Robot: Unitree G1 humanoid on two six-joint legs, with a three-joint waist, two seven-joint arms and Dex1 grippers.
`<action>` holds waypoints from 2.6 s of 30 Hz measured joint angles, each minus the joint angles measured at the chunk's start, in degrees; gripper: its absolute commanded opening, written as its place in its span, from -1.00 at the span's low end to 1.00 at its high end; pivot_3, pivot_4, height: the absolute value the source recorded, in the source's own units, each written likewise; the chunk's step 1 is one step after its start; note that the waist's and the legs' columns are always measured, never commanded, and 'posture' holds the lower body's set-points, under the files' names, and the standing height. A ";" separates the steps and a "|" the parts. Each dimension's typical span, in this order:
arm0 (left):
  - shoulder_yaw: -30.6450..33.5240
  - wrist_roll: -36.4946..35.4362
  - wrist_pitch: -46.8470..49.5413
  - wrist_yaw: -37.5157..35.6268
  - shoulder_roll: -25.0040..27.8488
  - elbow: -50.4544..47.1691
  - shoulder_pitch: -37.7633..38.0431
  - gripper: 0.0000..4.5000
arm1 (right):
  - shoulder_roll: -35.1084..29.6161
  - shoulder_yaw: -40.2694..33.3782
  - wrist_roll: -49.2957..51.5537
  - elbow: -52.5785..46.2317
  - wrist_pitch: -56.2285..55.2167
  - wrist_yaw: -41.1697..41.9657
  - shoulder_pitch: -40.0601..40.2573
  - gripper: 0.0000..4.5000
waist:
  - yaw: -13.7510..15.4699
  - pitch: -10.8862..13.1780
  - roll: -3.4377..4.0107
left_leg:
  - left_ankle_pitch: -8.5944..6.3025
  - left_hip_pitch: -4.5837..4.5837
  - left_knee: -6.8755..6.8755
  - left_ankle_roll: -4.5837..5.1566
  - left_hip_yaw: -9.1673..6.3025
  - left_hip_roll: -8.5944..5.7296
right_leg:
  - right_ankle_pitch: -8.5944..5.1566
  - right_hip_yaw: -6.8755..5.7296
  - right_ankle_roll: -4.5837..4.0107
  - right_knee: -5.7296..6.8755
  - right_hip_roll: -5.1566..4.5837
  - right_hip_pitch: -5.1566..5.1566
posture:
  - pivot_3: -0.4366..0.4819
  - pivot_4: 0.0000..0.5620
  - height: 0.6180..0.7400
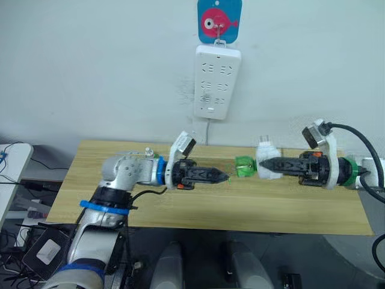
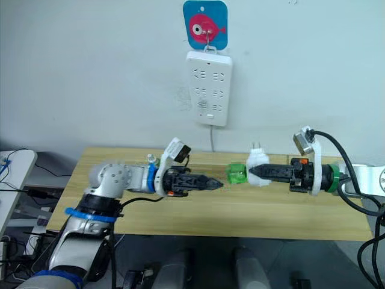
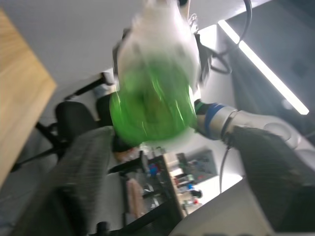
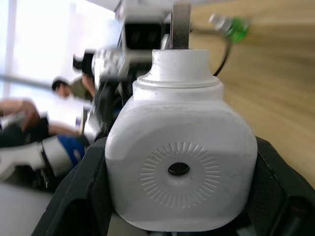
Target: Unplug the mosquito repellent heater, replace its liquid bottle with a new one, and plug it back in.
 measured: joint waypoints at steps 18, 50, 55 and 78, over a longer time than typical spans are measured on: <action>-10.50 75.99 -136.62 32.96 -3.87 19.91 -4.14 0.98 | 4.52 -1.55 1.85 6.89 1.42 -4.56 -4.98 0.33 | 2.24 0.00 0.00 | -0.03 -0.08 0.06 0.05 0.84 -0.23 | 0.34 0.31 0.07 -0.21 -0.44 -0.02 | -0.05 -0.12 1.00; -23.76 11.37 -59.56 -1.82 -1.44 9.06 -14.52 0.00 | 0.47 -1.92 -2.15 1.29 3.79 1.56 -3.80 0.33 | 0.04 -0.01 0.01 | 0.01 -0.04 0.18 0.21 0.16 -0.06 | 0.27 0.09 0.15 0.08 0.02 -0.04 | -0.09 -0.18 1.00; -15.92 -4.61 -20.75 -1.11 -3.89 16.88 -20.08 0.00 | 0.19 -1.85 -2.71 0.66 4.02 4.87 -5.25 0.33 | -0.76 -0.01 0.01 | 0.02 -0.02 0.16 0.23 0.14 -0.04 | 0.15 -0.05 0.35 0.09 0.09 -0.02 | -0.11 -0.18 1.00; 0.44 11.44 -27.47 11.26 -1.14 -6.06 7.01 0.99 | 0.49 0.02 1.79 6.11 1.53 -1.41 -4.52 0.33 | -0.38 -0.01 0.01 | 0.04 0.00 0.12 0.17 0.37 -0.09 | 0.31 0.26 0.01 0.02 -0.10 -0.04 | -0.09 -0.10 1.00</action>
